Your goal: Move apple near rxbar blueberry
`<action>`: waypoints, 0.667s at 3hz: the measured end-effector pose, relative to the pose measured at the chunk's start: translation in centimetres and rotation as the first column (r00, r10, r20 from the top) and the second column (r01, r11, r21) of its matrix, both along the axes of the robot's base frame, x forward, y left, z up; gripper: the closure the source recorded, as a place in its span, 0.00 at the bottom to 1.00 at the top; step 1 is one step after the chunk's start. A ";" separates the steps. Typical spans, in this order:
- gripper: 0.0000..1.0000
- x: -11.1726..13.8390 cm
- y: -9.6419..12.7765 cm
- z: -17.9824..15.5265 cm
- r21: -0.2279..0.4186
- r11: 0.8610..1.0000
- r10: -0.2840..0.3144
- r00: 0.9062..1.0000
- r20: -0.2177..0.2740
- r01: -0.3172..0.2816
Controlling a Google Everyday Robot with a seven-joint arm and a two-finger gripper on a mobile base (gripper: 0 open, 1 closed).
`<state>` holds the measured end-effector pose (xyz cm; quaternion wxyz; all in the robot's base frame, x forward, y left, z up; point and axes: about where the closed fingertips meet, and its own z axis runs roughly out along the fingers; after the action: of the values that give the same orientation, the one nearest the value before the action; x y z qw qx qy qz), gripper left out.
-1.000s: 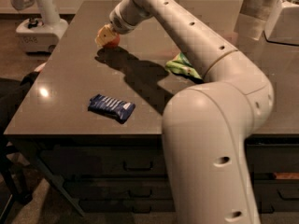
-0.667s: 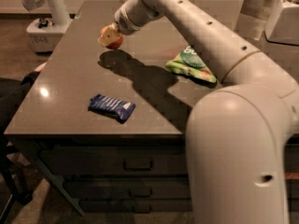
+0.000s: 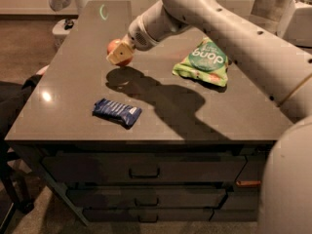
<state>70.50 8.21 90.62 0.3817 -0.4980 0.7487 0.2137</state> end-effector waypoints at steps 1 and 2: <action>1.00 -2.9 -0.7 -1.3 -0.024 0.996 0.084 0.996 -0.012 -0.085; 1.00 -5.0 -1.5 -2.1 -0.054 0.984 0.170 0.985 -0.026 -0.171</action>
Offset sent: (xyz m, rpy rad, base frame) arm -0.0768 -0.0318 -0.0271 -0.1039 0.0314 0.2836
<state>65.51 6.71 88.54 0.3398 -0.5686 0.7131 0.2297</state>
